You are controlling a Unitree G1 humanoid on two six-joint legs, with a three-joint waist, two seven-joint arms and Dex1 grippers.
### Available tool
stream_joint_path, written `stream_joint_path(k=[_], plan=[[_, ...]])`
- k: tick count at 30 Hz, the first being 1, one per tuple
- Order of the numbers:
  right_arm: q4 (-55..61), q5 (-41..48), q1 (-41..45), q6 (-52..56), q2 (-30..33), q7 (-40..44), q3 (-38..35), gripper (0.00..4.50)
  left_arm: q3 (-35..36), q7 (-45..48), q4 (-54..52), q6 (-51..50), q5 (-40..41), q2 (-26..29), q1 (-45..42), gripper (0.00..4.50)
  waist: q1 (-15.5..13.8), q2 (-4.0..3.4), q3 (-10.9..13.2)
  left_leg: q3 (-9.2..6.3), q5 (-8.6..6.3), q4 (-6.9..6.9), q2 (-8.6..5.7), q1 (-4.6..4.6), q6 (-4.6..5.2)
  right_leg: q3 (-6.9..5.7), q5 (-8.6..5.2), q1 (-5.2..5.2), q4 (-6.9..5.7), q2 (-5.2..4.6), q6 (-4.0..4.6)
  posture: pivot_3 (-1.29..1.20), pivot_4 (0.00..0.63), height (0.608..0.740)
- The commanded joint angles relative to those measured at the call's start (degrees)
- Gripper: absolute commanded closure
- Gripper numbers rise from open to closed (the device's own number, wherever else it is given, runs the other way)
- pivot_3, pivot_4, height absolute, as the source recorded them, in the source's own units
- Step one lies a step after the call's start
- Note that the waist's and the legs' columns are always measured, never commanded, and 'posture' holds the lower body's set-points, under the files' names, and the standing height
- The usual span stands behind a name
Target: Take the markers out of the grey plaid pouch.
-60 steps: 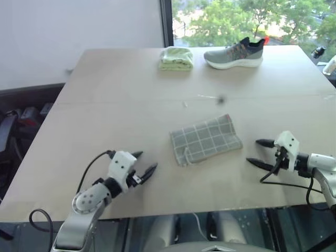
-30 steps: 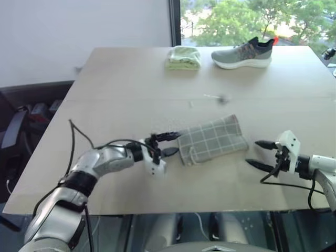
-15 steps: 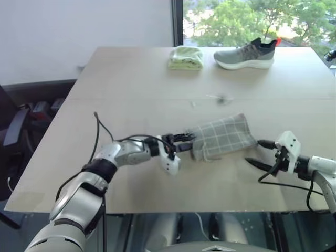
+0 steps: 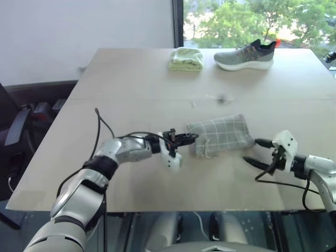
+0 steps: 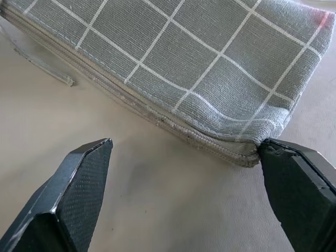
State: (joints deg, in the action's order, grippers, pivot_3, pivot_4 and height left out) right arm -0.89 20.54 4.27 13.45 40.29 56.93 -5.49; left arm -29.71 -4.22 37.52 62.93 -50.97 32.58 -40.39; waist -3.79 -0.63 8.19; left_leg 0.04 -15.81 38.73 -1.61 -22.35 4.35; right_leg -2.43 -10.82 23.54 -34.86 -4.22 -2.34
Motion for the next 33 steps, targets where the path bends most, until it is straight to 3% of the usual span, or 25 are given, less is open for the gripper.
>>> stream_joint_path(k=[1, 7, 11, 23, 29, 33], plan=[[3.6, 1.4, 1.6, 0.1, -0.8, 0.4, 0.2, 0.00, -1.8, 1.9, 0.0, 0.0, 1.1, -1.5, 0.6, 4.23, 0.0, 0.00, 0.0, 0.00, 0.00, 0.00, 0.00, 0.00, 0.00, 0.00, 0.00, 0.00, 0.00, 0.00, 0.00, 0.00, 0.150, 0.740], [12.3, 1.9, 0.7, 3.4, -1.1, 0.7, 2.7, 0.00, 1.7, 9.0, 0.6, -3.7, 13.6, -3.1, 2.6, 4.23, 0.1, 0.01, 0.0, -0.01, 0.00, 0.00, 0.06, -0.02, 0.00, 0.01, 0.00, 0.05, -0.02, 0.05, 0.00, 0.00, 0.150, 0.740], [21.0, 7.5, 2.2, 10.7, -2.3, -1.6, 2.8, 0.00, 4.3, 13.6, -0.6, -7.5, 19.9, -2.9, 4.7, 4.23, 0.3, 0.03, 0.0, -0.06, 0.00, 0.02, 0.09, -0.20, -0.01, -0.03, 0.01, 0.21, -0.03, 0.06, 0.01, 0.00, 0.150, 0.740], [25.0, -0.2, 4.5, 12.1, -6.4, -8.7, 14.0, 0.00, 6.8, 19.4, -6.9, -13.1, 24.7, -3.5, 7.6, 4.23, 1.6, 0.10, 0.0, -0.10, 0.01, 0.04, 0.12, -0.19, -0.02, -0.04, 0.01, 0.22, -0.08, 0.13, 0.01, 0.00, 0.150, 0.740], [31.0, 8.5, 4.0, 26.5, -4.0, -9.2, 11.0, 0.00, 7.5, 20.1, -8.1, -14.5, 24.9, -4.2, 8.1, 4.23, 1.6, 0.13, 0.1, -0.09, 0.14, 0.07, 0.08, -0.23, -0.24, -0.04, 0.01, 0.22, -0.06, 0.11, 0.01, 0.00, 0.150, 0.740], [32.6, 13.1, 3.6, 33.2, -5.9, -12.4, 10.9, 0.00, 7.7, 20.4, -8.3, -15.0, 25.1, -4.9, 8.2, 4.23, 1.6, 0.16, 0.1, -0.14, 0.01, 0.07, 0.13, -0.24, -0.03, -0.02, 0.01, 0.22, -0.06, 0.09, 0.02, 0.00, 0.150, 0.740]])
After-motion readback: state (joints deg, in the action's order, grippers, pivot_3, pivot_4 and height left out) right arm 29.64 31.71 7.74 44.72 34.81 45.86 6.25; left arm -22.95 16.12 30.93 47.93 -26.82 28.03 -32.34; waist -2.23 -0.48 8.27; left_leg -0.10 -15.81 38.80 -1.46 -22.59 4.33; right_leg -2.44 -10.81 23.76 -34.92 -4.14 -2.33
